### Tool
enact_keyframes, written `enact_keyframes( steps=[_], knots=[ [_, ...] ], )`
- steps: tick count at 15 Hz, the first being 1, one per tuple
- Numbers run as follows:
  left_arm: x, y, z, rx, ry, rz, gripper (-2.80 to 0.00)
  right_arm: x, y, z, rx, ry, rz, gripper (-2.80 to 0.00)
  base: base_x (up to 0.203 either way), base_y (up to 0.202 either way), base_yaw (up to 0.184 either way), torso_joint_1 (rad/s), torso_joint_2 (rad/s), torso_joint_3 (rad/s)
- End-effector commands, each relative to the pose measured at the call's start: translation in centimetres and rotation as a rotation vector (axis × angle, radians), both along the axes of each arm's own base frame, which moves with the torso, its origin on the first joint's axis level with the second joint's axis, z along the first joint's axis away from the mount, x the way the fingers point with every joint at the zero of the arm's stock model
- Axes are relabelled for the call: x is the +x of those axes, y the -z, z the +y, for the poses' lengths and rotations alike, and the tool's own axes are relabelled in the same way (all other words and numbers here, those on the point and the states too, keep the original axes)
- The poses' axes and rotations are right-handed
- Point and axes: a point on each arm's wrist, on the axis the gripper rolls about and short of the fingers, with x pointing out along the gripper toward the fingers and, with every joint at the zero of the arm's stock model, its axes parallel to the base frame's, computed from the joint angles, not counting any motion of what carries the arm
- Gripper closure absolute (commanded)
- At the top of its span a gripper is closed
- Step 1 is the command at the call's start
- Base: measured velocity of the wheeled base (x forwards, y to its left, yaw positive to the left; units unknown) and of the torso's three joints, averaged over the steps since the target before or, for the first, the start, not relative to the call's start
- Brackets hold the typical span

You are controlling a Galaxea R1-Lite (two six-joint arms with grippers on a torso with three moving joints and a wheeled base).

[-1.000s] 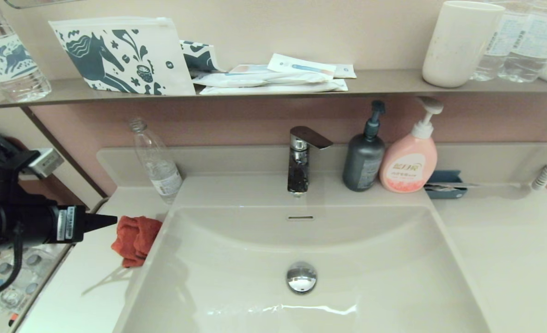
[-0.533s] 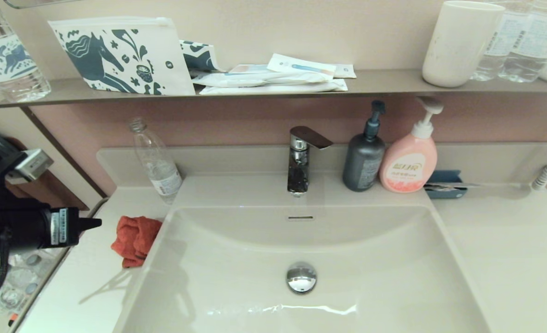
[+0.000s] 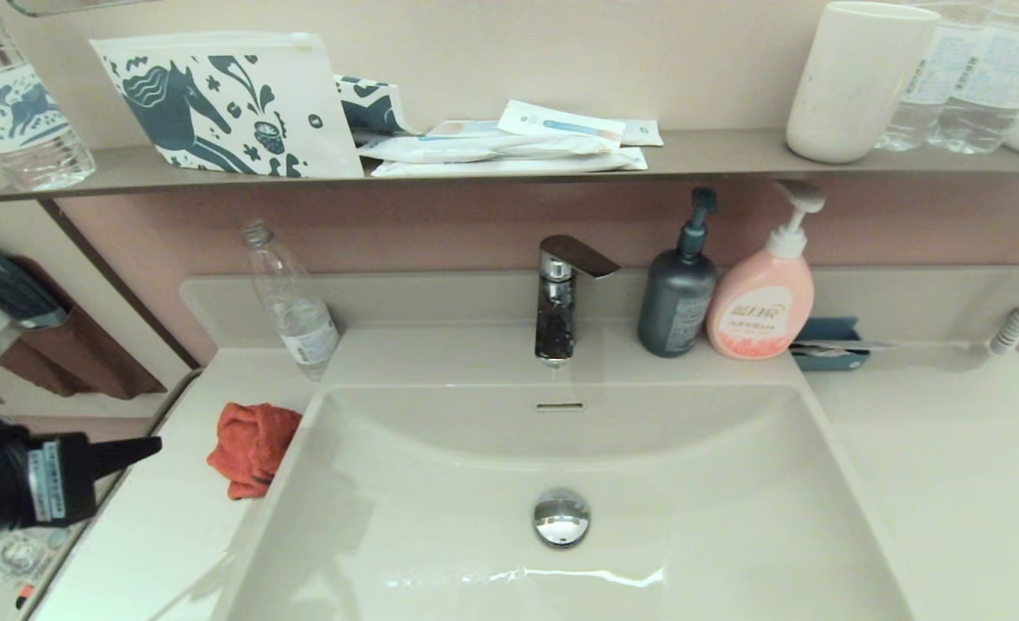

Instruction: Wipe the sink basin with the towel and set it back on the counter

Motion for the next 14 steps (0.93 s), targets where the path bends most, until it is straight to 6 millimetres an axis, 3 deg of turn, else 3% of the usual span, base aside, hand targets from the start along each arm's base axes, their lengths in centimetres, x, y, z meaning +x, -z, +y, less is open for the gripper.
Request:
enact_keyframes(
  steps=[1, 4, 8, 11, 14],
  knots=[
    [-5.0, -0.6, -0.9, 0.015, -0.016, -0.157, 0.0, 0.0, 0.0, 0.0, 0.0, 0.0, 0.0, 0.0, 0.0, 0.0, 0.0, 0.0, 0.0, 0.0],
    [-9.7, 0.8, -1.7, 0.016, -0.013, -0.279, 0.0, 0.0, 0.0, 0.0, 0.0, 0.0, 0.002, 0.0, 0.0, 0.0, 0.0, 0.0, 0.0, 0.0],
    [-14.1, 3.7, -2.2, 0.027, -0.019, -0.336, 0.0, 0.0, 0.0, 0.0, 0.0, 0.0, 0.001, 0.0, 0.0, 0.0, 0.0, 0.0, 0.0, 0.0],
    [-15.9, 6.0, -2.1, 0.041, -0.018, -0.383, 0.0, 0.0, 0.0, 0.0, 0.0, 0.0, 0.002, 0.0, 0.0, 0.0, 0.0, 0.0, 0.0, 0.0],
    [-17.0, 6.8, -2.0, 0.047, -0.015, -0.444, 0.0, 0.0, 0.0, 0.0, 0.0, 0.0, 0.002, 0.0, 0.0, 0.0, 0.0, 0.0, 0.0, 0.0]
  ],
)
